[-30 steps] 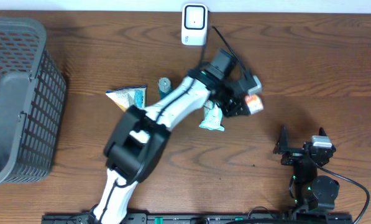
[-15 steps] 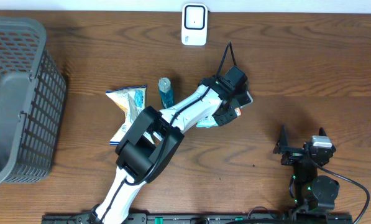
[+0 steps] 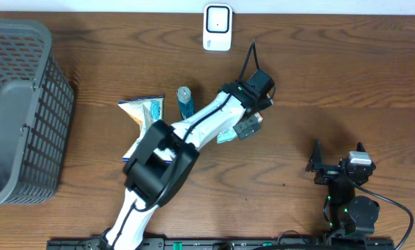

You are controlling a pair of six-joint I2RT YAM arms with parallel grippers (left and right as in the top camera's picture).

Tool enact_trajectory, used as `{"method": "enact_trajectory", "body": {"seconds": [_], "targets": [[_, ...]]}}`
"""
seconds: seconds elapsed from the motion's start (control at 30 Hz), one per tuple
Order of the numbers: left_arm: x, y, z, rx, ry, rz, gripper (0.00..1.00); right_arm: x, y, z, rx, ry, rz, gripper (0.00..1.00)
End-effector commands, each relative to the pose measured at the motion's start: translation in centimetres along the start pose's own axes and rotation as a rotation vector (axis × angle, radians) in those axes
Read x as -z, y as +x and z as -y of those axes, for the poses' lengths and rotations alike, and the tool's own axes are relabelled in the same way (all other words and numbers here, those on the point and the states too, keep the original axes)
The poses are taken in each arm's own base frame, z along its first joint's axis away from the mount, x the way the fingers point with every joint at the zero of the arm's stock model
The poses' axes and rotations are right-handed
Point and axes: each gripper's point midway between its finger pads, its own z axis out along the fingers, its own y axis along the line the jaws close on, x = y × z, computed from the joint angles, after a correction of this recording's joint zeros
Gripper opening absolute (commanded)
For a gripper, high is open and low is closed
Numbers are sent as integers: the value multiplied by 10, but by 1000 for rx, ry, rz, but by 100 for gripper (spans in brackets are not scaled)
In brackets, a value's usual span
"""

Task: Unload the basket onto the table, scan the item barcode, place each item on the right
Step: 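Carry the orange tissue pack out and lower it near the wipes pack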

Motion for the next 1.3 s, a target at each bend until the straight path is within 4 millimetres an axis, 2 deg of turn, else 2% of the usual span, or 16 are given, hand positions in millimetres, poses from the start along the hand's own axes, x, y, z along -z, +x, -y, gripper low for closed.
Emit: {"method": "enact_trajectory", "body": {"seconds": [0.0, 0.07, 0.2, 0.27, 0.3, 0.4, 0.43, 0.73, 0.83, 0.97, 1.07, 1.1, 1.13, 1.17, 1.23, 1.27], "targets": [[67, -37, -27, 88, -78, 192, 98, 0, 1, 1, -7, 4, -4, 99], [79, -51, -26, 109, -58, 262, 98, 0, 1, 1, -7, 4, -4, 99], [81, -62, -17, 141, 8, 313, 93, 0, 1, 1, -7, 4, -4, 99], [79, -62, -8, 149, 62, 315, 76, 0, 1, 1, -7, 4, -4, 99], [76, -62, -1, 143, 100, 313, 60, 0, 1, 1, -7, 4, -4, 99], [64, -58, 12, 135, 158, 293, 33, 0, 1, 1, -7, 4, -4, 99], [58, -55, 14, 136, 164, 279, 30, 0, 1, 1, -7, 4, -4, 99], [-13, -27, 33, 133, 203, 128, 28, 0, 1, 1, -7, 4, -4, 99], [-31, -18, 38, 132, 213, 87, 26, 0, 1, 1, -7, 4, -4, 99], [-34, -18, 39, 146, 214, 84, 25, 0, 1, 1, -7, 4, -4, 99], [-17, -32, 31, 147, 199, 130, 26, 0, 1, 1, -7, 4, -4, 99], [-5, -40, 27, 148, 191, 158, 25, 0, 1, 1, -7, 4, -4, 99], [18, -51, 17, 150, 164, 209, 26, 0, 1, 1, -7, 4, -4, 99], [35, -58, 9, 154, 133, 243, 36, 0, 1, 1, -7, 4, -4, 99], [73, -68, -15, 170, 36, 313, 69, 0, 1, 1, -7, 4, -4, 99], [107, -74, -39, 194, -67, 373, 99, 0, 1, 1, -7, 4, -4, 99]]}}
